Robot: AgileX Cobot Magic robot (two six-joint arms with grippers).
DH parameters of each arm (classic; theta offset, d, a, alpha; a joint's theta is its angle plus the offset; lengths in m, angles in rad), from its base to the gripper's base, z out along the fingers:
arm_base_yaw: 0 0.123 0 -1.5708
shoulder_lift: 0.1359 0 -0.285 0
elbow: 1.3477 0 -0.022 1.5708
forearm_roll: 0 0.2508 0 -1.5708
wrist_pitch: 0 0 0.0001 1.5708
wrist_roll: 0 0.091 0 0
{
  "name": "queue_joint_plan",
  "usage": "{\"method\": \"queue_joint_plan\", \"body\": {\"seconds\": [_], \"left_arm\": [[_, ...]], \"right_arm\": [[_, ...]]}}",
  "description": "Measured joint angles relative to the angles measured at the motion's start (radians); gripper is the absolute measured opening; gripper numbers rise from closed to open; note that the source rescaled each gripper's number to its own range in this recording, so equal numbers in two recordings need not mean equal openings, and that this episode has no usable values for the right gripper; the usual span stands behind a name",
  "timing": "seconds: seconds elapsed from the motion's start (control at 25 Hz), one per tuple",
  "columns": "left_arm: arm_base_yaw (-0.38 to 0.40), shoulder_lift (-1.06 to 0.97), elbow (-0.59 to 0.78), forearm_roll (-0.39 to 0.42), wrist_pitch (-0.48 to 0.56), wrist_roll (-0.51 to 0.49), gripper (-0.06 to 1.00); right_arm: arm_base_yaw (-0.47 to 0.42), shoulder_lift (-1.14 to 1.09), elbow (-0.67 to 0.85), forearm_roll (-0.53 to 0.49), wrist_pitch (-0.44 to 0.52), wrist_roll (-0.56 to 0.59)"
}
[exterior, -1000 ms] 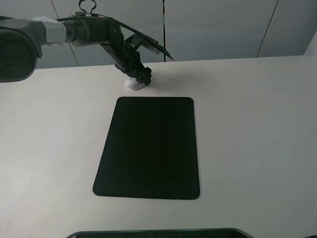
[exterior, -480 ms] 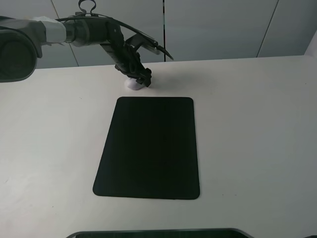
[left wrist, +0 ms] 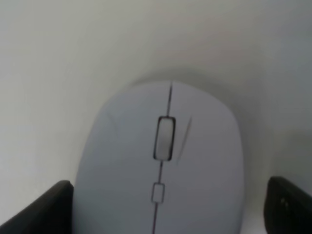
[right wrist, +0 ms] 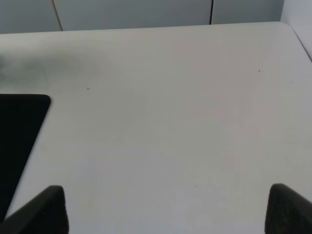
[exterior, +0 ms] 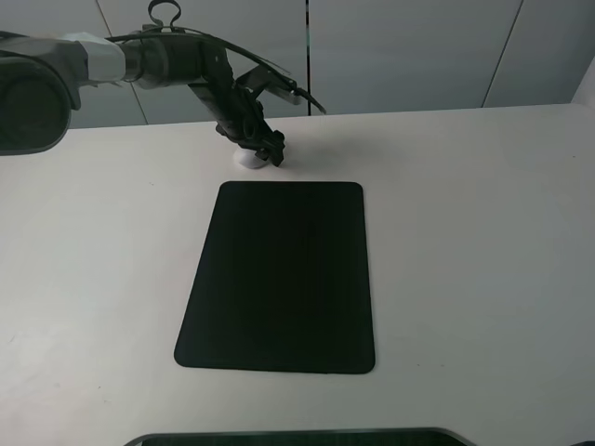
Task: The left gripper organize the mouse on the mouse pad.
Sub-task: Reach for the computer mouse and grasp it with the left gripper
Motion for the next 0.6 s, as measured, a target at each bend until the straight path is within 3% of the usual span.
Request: {"method": "queue_joint_plan", "body": {"seconds": [0.08, 0.16, 0.2, 0.28, 0.32, 0.6], "left_arm": [[0.0, 0.0, 0.0, -0.002, 0.002, 0.0, 0.93], [0.0, 0.0, 0.0, -0.002, 0.004, 0.0, 0.8], [0.0, 0.0, 0.0, -0.002, 0.004, 0.0, 0.64], [0.0, 0.0, 0.0, -0.002, 0.006, 0.0, 0.09], [0.0, 0.0, 0.0, -0.002, 0.008, 0.0, 0.0], [0.0, 0.0, 0.0, -0.002, 0.011, 0.002, 0.0]], "right_arm": [[0.0, 0.0, 0.0, 0.0, 0.0, 0.0], [0.0, 0.0, 0.0, 0.0, 0.0, 0.0], [0.0, 0.0, 0.0, 0.0, 0.0, 0.0], [0.0, 0.0, 0.0, 0.0, 0.0, 0.0], [0.0, 0.0, 0.0, 0.0, 0.0, 0.0], [0.0, 0.0, 0.0, 0.0, 0.0, 0.0]]}}
